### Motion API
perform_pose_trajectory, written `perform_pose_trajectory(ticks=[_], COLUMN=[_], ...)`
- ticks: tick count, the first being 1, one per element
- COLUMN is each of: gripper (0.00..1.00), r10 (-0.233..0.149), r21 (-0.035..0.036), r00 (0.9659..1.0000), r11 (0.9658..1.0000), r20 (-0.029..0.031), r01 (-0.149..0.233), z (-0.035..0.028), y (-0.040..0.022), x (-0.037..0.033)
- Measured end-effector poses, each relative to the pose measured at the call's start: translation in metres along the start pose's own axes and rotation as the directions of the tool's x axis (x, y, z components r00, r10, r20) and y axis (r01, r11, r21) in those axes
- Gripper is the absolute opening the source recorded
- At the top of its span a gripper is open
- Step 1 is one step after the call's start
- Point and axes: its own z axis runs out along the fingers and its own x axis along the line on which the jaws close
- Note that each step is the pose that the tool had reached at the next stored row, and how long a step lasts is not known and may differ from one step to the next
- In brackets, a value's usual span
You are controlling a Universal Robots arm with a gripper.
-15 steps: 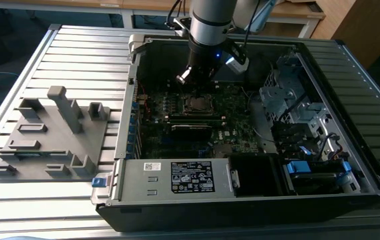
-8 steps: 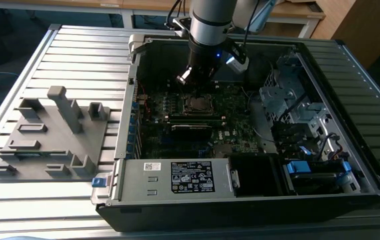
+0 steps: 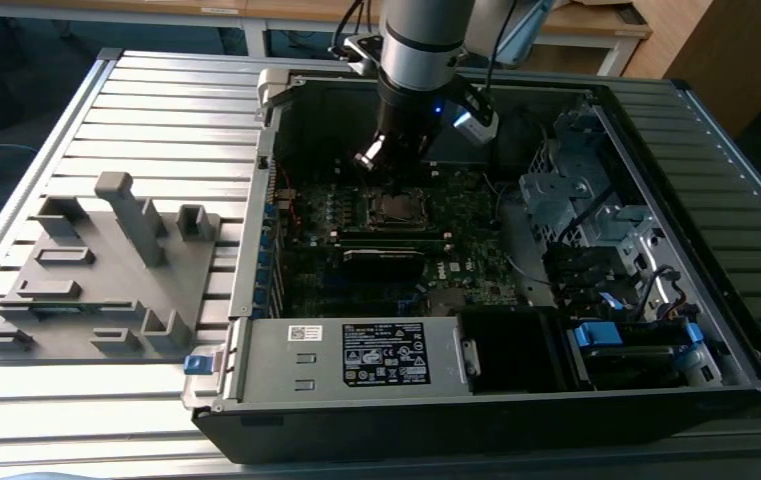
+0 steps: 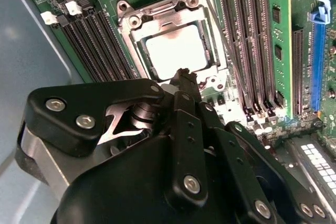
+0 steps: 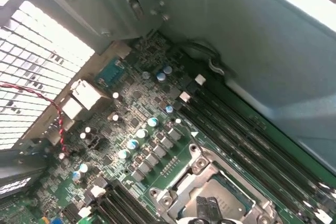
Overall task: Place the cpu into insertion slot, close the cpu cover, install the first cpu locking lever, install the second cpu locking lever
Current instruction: 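Close the cpu cover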
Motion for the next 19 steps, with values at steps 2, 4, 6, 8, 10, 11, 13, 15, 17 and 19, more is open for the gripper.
perform_pose_trajectory(ticks=[2, 4, 6, 8, 10, 11, 13, 15, 17, 19], gripper=[0.11, 0.11, 0.11, 0.11, 0.11, 0.11, 0.11, 0.11, 0.11, 0.11], r10=[0.026, 0.062, 0.099, 0.135, 0.17, 0.188, 0.225, 0.26, 0.294, 0.329], r21=[-0.0006, -0.0015, -0.0025, -0.0036, -0.0047, -0.0052, -0.0065, -0.0077, -0.009, -0.0103], r00=[0.9997, 0.9981, 0.995, 0.9908, 0.9854, 0.9821, 0.9743, 0.9656, 0.9557, 0.9441], r11=[0.9997, 0.9981, 0.995, 0.9908, 0.9854, 0.9821, 0.9744, 0.9657, 0.9557, 0.9442], r20=[0.0012, 0.0029, 0.0045, 0.006, 0.0075, 0.0082, 0.0097, 0.0111, 0.0125, 0.0138], r01=[-0.026, -0.062, -0.099, -0.135, -0.17, -0.188, -0.225, -0.26, -0.294, -0.329], z=[0.0004, 0.0006, 0.0009, 0.0011, 0.0013, 0.0014, 0.0017, 0.002, 0.0023, 0.0026], y=[0.0, 0.0, 0.0, -0.0001, -0.0001, -0.0001, -0.0001, -0.0001, -0.0001, -0.0001], x=[0.0, 0.0, 0.0, 0.0, 0.0, -0.0001, -0.0001, -0.0001, -0.0001, -0.0001])
